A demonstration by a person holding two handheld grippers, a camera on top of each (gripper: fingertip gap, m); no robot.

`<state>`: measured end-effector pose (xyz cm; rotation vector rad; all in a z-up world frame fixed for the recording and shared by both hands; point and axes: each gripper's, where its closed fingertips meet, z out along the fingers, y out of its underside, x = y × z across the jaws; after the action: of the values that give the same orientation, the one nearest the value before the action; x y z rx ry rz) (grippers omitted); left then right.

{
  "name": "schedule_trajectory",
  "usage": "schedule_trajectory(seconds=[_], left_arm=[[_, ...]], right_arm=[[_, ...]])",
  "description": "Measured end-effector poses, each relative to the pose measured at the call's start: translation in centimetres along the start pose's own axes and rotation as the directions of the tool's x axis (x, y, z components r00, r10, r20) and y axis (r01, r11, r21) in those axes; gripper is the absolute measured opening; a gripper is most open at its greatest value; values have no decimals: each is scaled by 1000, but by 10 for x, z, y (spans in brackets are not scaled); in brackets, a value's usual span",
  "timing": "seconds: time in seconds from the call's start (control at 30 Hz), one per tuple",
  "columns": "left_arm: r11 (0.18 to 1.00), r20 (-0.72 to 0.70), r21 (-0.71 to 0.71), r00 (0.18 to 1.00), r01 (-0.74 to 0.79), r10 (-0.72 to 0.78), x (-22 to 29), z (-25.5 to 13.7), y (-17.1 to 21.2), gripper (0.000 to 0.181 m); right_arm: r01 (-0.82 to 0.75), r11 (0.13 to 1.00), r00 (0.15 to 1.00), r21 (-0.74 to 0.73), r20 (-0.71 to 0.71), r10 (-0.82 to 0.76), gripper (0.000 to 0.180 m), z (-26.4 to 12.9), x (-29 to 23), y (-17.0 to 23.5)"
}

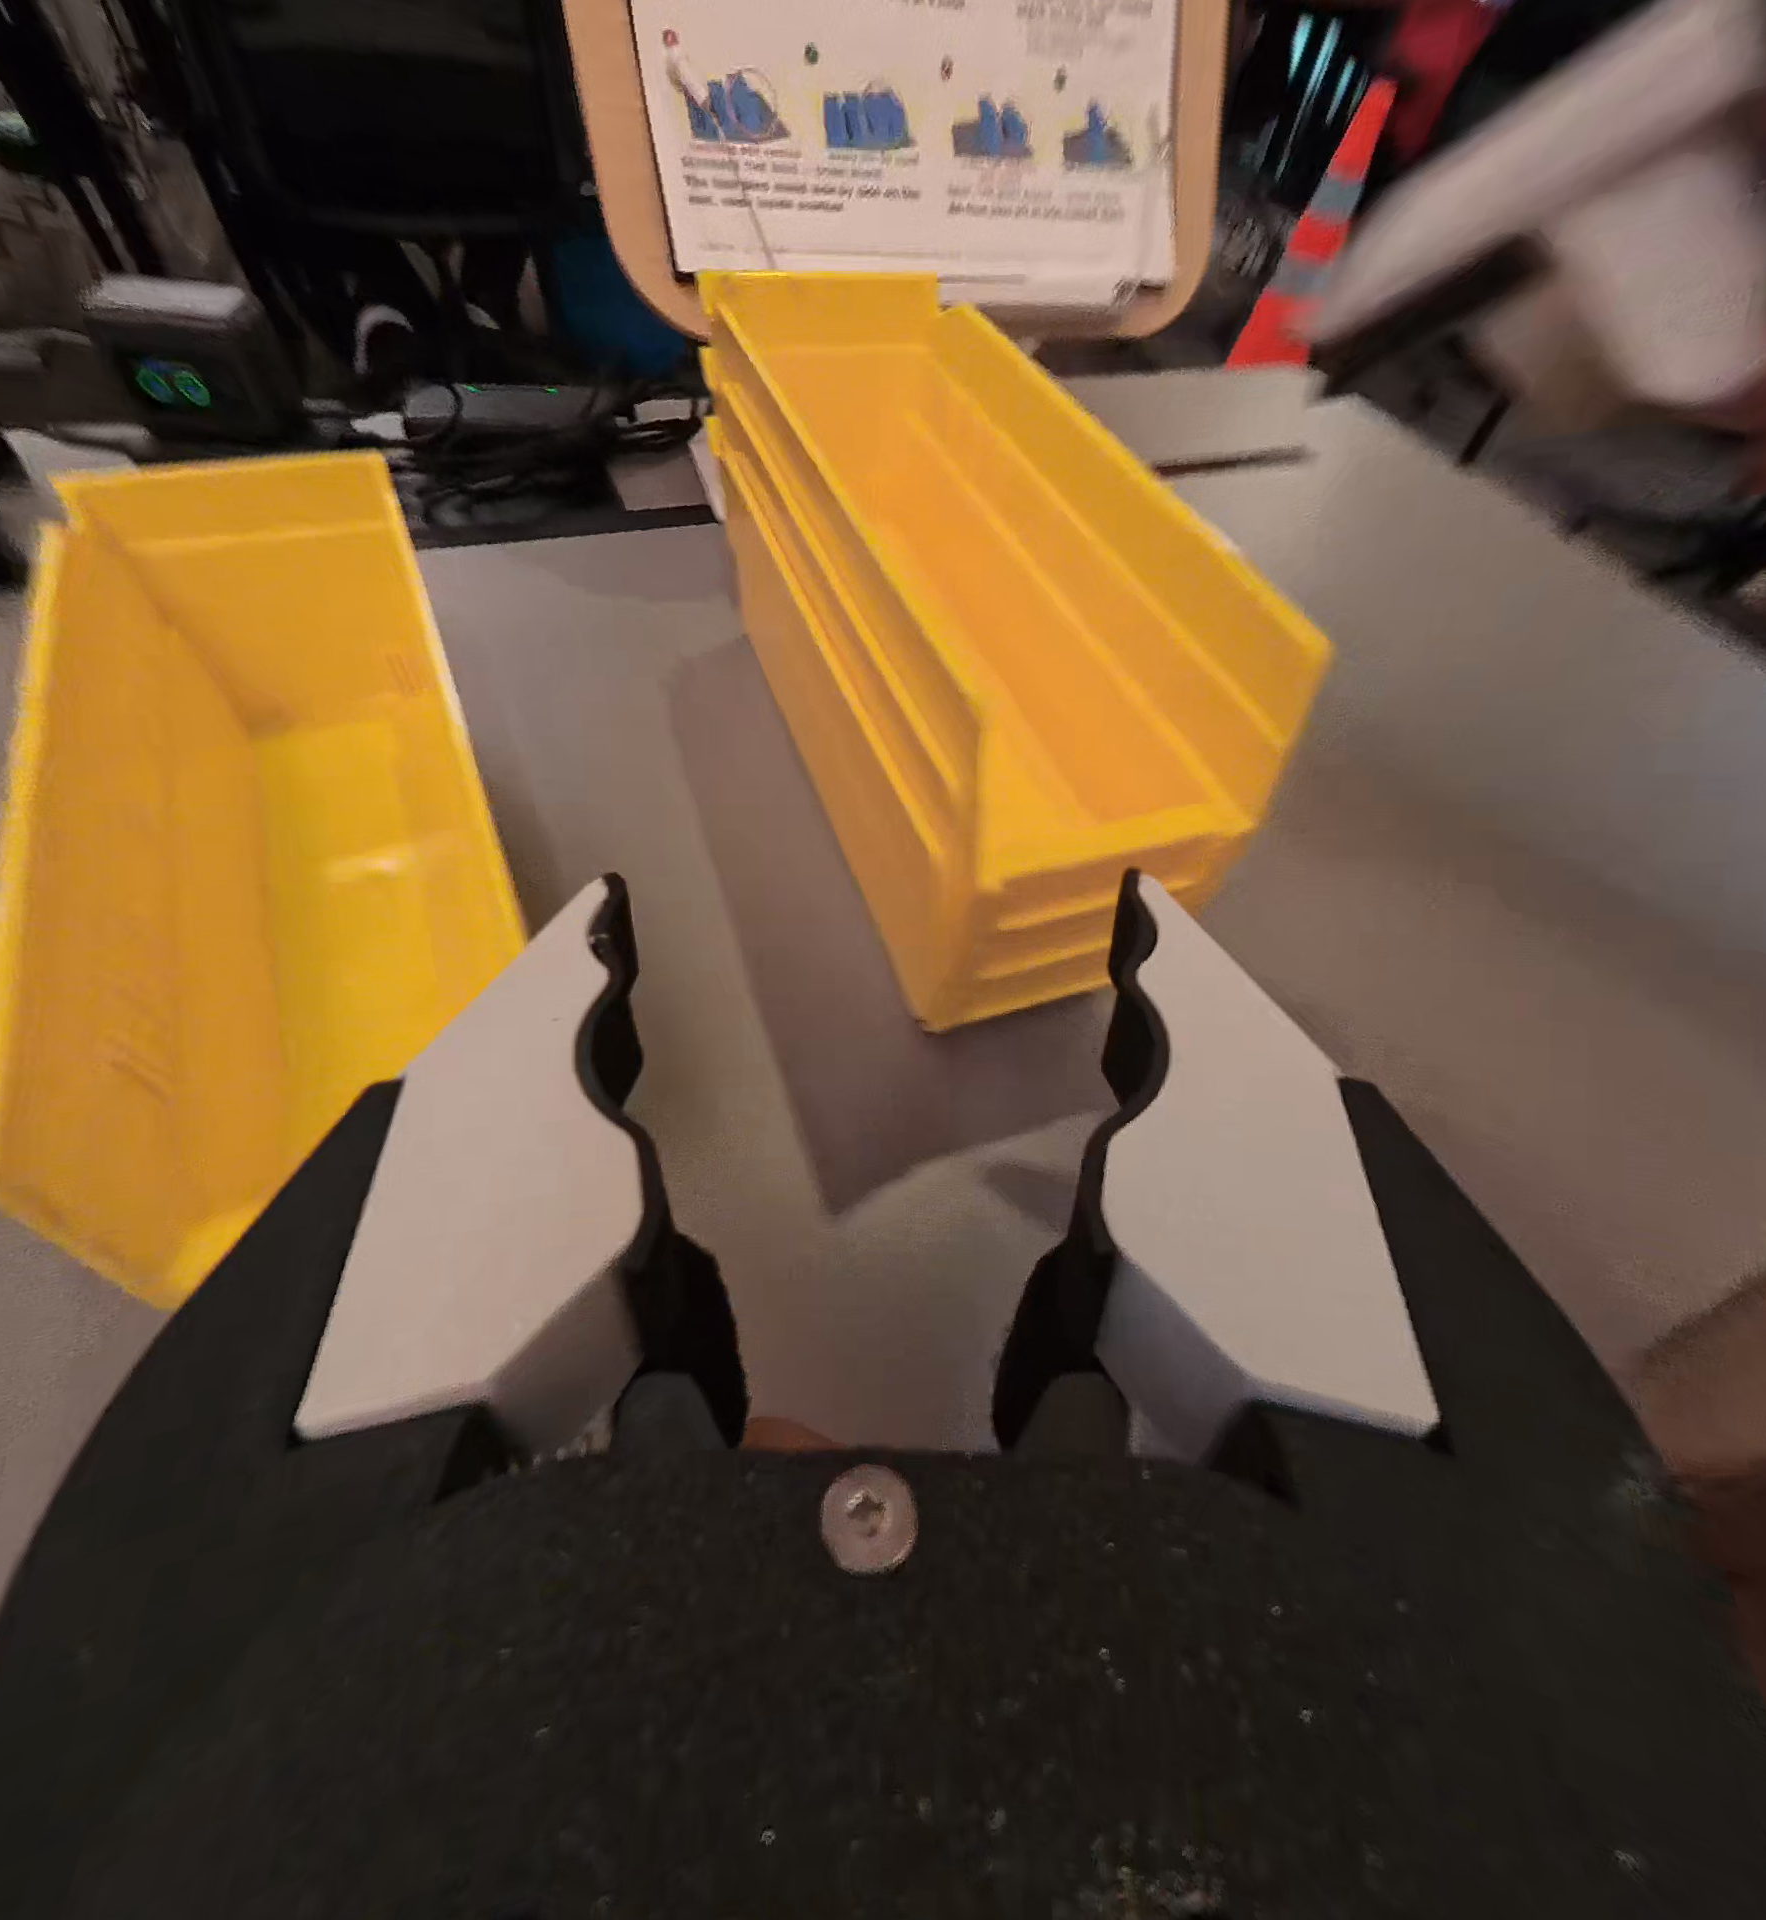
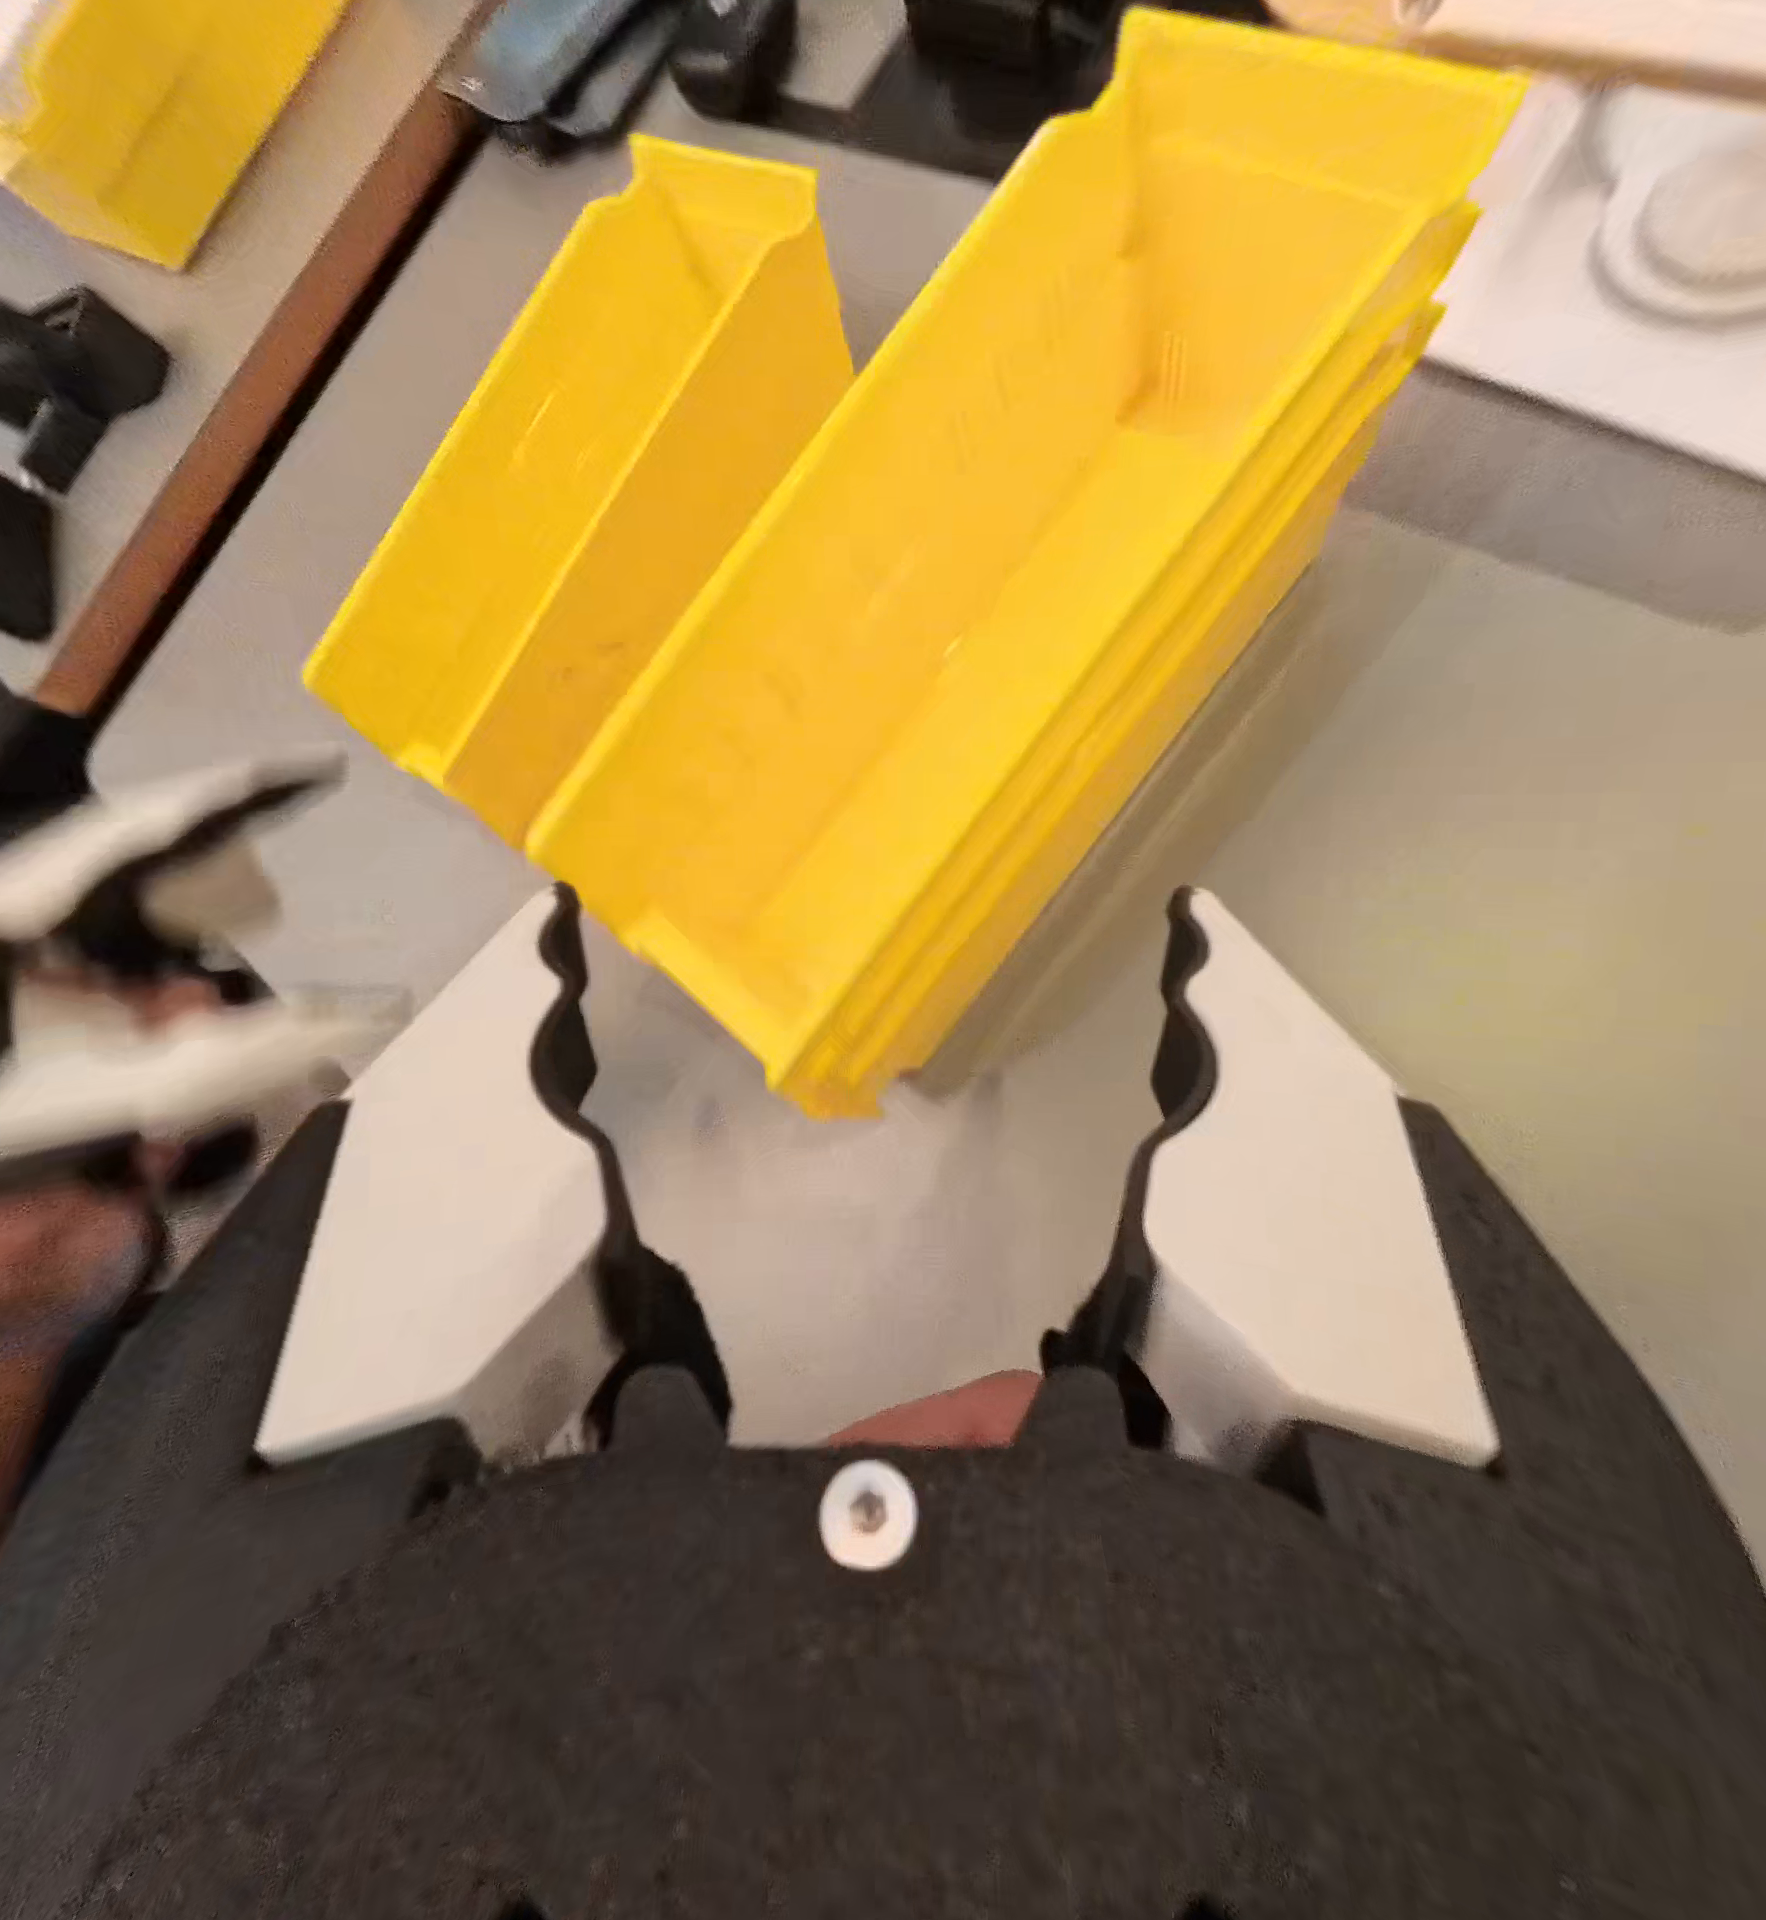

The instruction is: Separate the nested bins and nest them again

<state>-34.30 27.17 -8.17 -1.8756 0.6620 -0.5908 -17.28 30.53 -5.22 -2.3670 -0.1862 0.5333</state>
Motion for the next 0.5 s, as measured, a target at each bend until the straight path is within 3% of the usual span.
schedule_trajectory(seconds=[0.07, 0.17, 0.27, 0.5], left_arm=[[998, -93, 33, 994, 61, -58, 30, -13, 2, 89], [994, -49, 105, 998, -34, 40, 39, -23, -1, 83], [992, -69, 109, 995, -64, 72, 42, -27, 1, 85], [990, 12, 51, 992, -129, 128, 11, -18, 23, 85]], right_arm=[[-94, 986, 995, -137, -54, 87, 116, 29, 12, -25], [-229, 942, 956, -246, -240, 169, 122, 65, 33, -42], [-334, 892, 913, -304, -339, 226, 124, 89, 31, -46], [-340, 850, 850, -402, -519, 95, 127, 111, 29, -39]])
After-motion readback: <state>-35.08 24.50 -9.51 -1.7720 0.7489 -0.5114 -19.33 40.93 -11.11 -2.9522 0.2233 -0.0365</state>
